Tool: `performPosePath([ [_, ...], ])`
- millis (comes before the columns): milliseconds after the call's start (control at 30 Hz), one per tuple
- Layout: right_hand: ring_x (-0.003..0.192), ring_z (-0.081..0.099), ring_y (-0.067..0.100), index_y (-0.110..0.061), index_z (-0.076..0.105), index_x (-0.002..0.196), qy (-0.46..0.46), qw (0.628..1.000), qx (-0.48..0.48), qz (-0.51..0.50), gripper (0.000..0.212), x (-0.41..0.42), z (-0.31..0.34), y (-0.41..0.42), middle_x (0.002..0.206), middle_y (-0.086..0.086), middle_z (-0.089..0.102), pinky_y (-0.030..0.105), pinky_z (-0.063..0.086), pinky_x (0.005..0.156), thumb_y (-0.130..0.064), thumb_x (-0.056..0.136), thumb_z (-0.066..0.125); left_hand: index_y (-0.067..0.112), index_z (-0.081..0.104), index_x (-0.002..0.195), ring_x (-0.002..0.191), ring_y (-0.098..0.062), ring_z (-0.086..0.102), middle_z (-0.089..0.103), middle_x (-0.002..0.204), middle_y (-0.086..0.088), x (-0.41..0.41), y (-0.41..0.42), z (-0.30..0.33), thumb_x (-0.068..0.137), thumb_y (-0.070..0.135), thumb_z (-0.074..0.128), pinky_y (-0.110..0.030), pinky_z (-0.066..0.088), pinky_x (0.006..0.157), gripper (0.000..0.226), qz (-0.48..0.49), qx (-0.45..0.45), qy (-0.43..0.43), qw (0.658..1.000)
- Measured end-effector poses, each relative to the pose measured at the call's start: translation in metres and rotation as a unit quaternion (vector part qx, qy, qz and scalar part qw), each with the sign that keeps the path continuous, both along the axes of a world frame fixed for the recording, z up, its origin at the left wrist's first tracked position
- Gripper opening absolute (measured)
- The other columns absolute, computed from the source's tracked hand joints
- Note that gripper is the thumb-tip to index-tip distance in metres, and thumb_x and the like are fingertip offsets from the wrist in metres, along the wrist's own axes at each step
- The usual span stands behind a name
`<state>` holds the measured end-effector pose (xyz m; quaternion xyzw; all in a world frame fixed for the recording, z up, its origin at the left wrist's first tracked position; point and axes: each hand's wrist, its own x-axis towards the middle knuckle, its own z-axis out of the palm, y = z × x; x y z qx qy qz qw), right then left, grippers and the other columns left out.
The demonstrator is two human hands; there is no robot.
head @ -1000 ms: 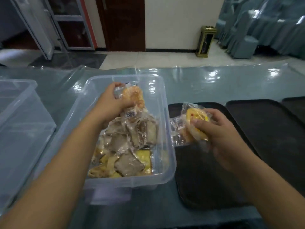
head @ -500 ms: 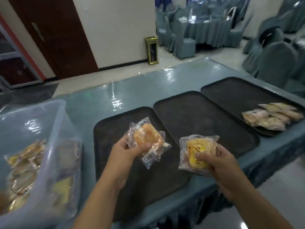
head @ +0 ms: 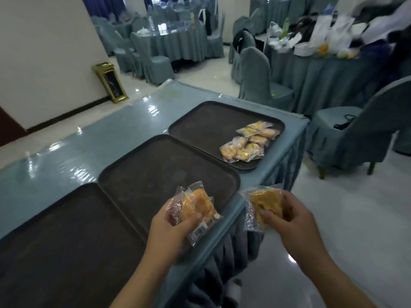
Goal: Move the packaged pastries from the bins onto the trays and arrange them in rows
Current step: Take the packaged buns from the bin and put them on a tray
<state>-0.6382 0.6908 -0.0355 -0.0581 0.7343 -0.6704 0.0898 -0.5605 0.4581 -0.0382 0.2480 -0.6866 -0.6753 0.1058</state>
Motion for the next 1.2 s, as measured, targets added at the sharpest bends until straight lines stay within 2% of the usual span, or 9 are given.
performPosePath([
  [67, 0.074, 0.068, 0.014, -0.022, 0.070, 0.097, 0.010, 1.000, -0.005, -0.002, 0.026, -0.025, -0.002, 0.015, 0.082, 0.000, 0.071, 0.026, 0.055, 0.067, -0.002, 0.082, 0.074, 0.019, 0.070, 0.112, 0.084, -0.016, 0.075, 0.078, 0.091, -0.002, -0.035, 0.012, -0.003, 0.077, -0.004, 0.079, -0.025, 0.057, 0.069, 0.043, -0.029, -0.005, -0.007, 1.000],
  [133, 0.075, 0.068, 0.009, -0.023, 0.070, 0.099, 0.020, 1.000, -0.001, -0.013, 0.027, -0.055, -0.003, 0.028, 0.083, -0.004, 0.072, 0.020, 0.053, 0.067, -0.002, 0.083, 0.073, 0.024, 0.069, 0.118, 0.098, -0.029, 0.073, 0.077, 0.103, -0.008, -0.072, 0.024, -0.010, 0.076, 0.005, 0.083, -0.046, 0.056, 0.088, 0.048, -0.052, 0.007, -0.017, 0.998],
  [200, 0.074, 0.067, 0.006, -0.024, 0.070, 0.099, 0.032, 0.999, 0.011, -0.023, 0.027, -0.091, -0.004, 0.041, 0.083, -0.007, 0.072, 0.017, 0.052, 0.066, -0.002, 0.083, 0.072, 0.026, 0.069, 0.119, 0.102, -0.031, 0.072, 0.076, 0.108, -0.008, -0.111, 0.037, -0.019, 0.076, 0.009, 0.084, -0.054, 0.052, 0.095, 0.049, -0.055, 0.008, -0.019, 0.998],
  [433, 0.078, 0.066, 0.009, -0.025, 0.069, 0.103, 0.020, 0.998, 0.047, -0.022, 0.026, -0.226, 0.001, 0.078, 0.086, -0.007, 0.070, 0.018, 0.053, 0.067, -0.006, 0.086, 0.071, 0.028, 0.062, 0.126, 0.098, -0.007, 0.072, 0.076, 0.106, 0.008, -0.263, 0.075, -0.019, 0.079, 0.003, 0.080, -0.028, 0.057, 0.086, 0.056, -0.001, 0.023, 0.012, 1.000],
  [633, 0.082, 0.066, 0.007, -0.028, 0.066, 0.109, 0.004, 0.999, 0.030, -0.029, 0.027, -0.294, 0.003, 0.094, 0.092, -0.010, 0.070, 0.017, 0.053, 0.068, -0.011, 0.089, 0.068, 0.028, 0.061, 0.128, 0.097, -0.008, 0.072, 0.075, 0.106, 0.008, -0.356, 0.083, -0.006, 0.082, 0.009, 0.079, -0.038, 0.057, 0.089, 0.053, -0.009, -0.007, 0.014, 1.000],
  [800, 0.081, 0.067, 0.004, -0.028, 0.064, 0.112, 0.009, 0.999, 0.031, -0.029, 0.023, -0.356, -0.005, 0.080, 0.094, -0.009, 0.071, 0.014, 0.052, 0.063, -0.019, 0.091, 0.065, 0.036, 0.057, 0.130, 0.094, -0.001, 0.069, 0.070, 0.111, 0.011, -0.397, 0.070, -0.009, 0.084, 0.017, 0.079, -0.018, 0.053, 0.070, 0.055, 0.023, -0.047, -0.004, 0.999],
  [933, 0.081, 0.070, 0.007, -0.035, 0.064, 0.106, 0.034, 0.996, 0.071, 0.048, 0.015, -0.417, -0.015, 0.057, 0.094, -0.012, 0.072, 0.025, 0.055, 0.066, -0.027, 0.093, 0.063, 0.037, 0.057, 0.126, 0.092, 0.007, 0.067, 0.069, 0.108, 0.018, -0.413, 0.052, -0.026, 0.086, 0.011, 0.076, -0.011, 0.052, 0.068, 0.052, 0.053, -0.085, -0.020, 0.995],
  [1033, 0.085, 0.067, 0.002, -0.042, 0.063, 0.104, 0.051, 0.985, 0.120, 0.114, 0.012, -0.472, -0.030, 0.033, 0.094, -0.018, 0.070, 0.030, 0.054, 0.075, -0.035, 0.094, 0.062, 0.039, 0.060, 0.127, 0.100, 0.006, 0.065, 0.069, 0.112, 0.021, -0.427, 0.040, -0.043, 0.084, 0.014, 0.078, -0.015, 0.052, 0.082, 0.053, 0.063, -0.130, -0.042, 0.989],
  [1200, 0.078, 0.055, -0.009, -0.043, 0.054, 0.105, 0.121, 0.935, 0.233, 0.238, 0.015, -0.566, -0.049, -0.014, 0.084, -0.023, 0.061, 0.017, 0.041, 0.066, -0.034, 0.095, 0.062, 0.034, 0.058, 0.132, 0.111, 0.003, 0.060, 0.063, 0.125, 0.016, -0.474, 0.026, -0.066, 0.088, 0.013, 0.073, -0.025, 0.050, 0.098, 0.050, 0.108, -0.171, -0.101, 0.974],
])
